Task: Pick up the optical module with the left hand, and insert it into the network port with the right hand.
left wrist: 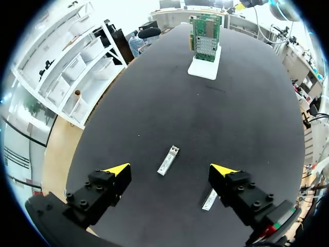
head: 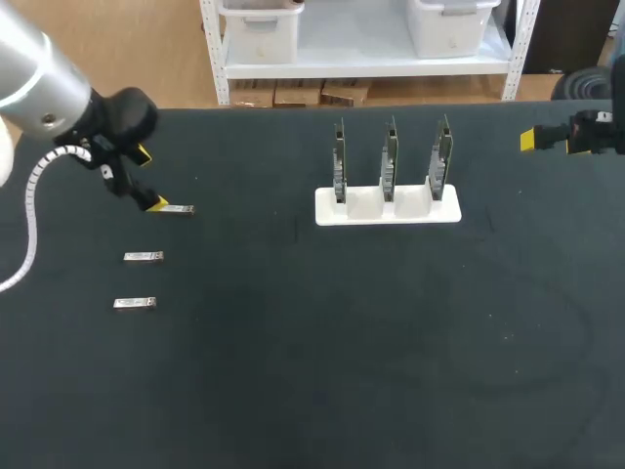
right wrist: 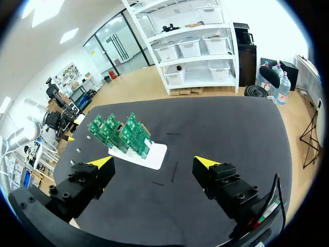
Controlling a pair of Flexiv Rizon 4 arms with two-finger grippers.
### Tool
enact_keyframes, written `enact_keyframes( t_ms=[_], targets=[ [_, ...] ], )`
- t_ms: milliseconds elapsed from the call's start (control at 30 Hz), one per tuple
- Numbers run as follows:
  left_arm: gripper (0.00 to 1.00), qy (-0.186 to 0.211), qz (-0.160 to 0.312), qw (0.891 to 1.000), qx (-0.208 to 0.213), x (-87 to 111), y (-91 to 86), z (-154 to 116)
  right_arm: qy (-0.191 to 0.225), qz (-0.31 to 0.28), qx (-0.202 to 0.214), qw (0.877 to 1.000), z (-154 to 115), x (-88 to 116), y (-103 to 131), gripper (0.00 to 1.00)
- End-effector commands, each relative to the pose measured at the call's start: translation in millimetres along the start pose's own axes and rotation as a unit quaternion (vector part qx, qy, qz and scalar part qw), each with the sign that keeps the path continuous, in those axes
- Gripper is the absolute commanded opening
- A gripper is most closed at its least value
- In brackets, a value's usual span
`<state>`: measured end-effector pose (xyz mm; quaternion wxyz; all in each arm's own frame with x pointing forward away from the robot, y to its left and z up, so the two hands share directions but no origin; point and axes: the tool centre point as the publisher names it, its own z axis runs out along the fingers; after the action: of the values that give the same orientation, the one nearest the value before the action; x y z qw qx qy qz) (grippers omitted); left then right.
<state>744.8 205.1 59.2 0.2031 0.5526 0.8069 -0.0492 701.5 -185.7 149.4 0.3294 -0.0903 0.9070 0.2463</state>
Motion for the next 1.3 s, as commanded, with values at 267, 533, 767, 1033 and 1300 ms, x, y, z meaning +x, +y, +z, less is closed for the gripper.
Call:
enact_keyframes(
  t_ms=[267,533,767,1033,1300],
  targets=[
    [1.00,0.082,0.113,0.989,-0.050,7.1,-4.7,12.5,0.000,0.001,0.005,1.000,-1.5,0.5,1.9,1.00],
    [1.00,0.137,0.189,0.971,-0.044,22.1,2.3,26.2,0.000,0.001,0.005,1.000,-1.5,0.5,1.9,1.00],
    [1.00,0.167,0.196,0.966,-0.037,22.0,9.8,35.1,0.000,0.001,0.005,1.000,-1.5,0.5,1.9,1.00],
    [1.00,0.183,0.187,0.965,-0.014,14.4,15.0,41.2,0.000,0.001,0.005,1.000,-1.5,0.5,1.9,1.00],
    [1.00,0.191,0.179,0.965,0.024,14.9,14.2,46.5,0.000,0.001,0.005,1.000,-1.5,0.5,1.9,1.00]
  ],
)
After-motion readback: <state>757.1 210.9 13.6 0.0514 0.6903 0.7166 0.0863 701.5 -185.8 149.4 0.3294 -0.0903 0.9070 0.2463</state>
